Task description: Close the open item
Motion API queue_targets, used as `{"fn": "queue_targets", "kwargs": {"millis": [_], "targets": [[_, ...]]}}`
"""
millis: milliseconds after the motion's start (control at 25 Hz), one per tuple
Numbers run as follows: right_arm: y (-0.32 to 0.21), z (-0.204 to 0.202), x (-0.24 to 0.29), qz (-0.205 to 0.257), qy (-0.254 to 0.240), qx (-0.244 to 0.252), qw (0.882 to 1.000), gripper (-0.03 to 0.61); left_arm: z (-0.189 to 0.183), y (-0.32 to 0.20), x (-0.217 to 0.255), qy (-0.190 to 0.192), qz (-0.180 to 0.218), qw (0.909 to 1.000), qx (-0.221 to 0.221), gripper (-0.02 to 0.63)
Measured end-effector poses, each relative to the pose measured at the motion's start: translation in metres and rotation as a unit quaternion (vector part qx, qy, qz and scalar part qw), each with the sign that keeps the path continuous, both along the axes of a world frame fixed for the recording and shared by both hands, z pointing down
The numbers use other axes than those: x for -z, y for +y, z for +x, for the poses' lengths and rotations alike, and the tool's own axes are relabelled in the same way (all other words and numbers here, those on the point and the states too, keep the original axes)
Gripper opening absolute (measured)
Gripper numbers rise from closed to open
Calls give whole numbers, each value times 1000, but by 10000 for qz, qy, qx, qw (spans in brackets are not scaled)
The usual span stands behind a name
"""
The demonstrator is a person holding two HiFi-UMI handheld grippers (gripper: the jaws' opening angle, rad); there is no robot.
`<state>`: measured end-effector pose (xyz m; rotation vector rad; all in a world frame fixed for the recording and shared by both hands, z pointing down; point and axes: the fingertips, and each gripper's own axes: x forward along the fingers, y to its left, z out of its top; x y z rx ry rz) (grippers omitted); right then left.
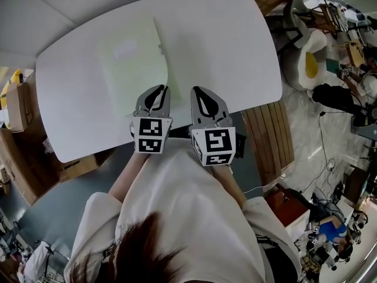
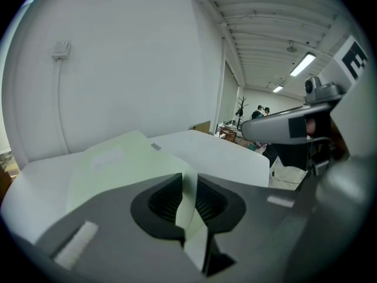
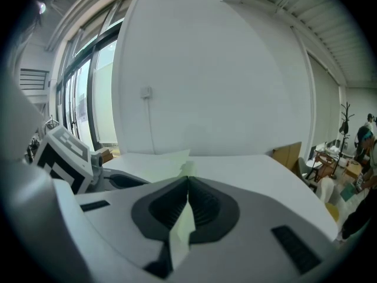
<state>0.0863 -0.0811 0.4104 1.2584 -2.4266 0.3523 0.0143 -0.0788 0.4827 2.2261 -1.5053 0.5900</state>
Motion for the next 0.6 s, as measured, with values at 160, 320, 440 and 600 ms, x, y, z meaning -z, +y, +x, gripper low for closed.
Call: {"fn": "queue_targets", "kwargs": {"millis": [160, 320, 440, 600], "targets": [[-4, 3, -1, -18, 2, -30, 10000, 9, 3, -4, -3, 1, -51, 10000, -38, 43], [-7, 4, -4, -43, 5, -55, 10000, 10, 5, -6, -9, -9, -110, 9999, -85, 43], [-10, 6, -6, -66, 17, -78, 9999, 9, 7, -9, -13, -22, -162, 9998, -132, 43], [-11, 7, -8, -111, 33, -104, 9999, 10, 10, -10, -18, -34, -233, 9995, -193, 44]]}}
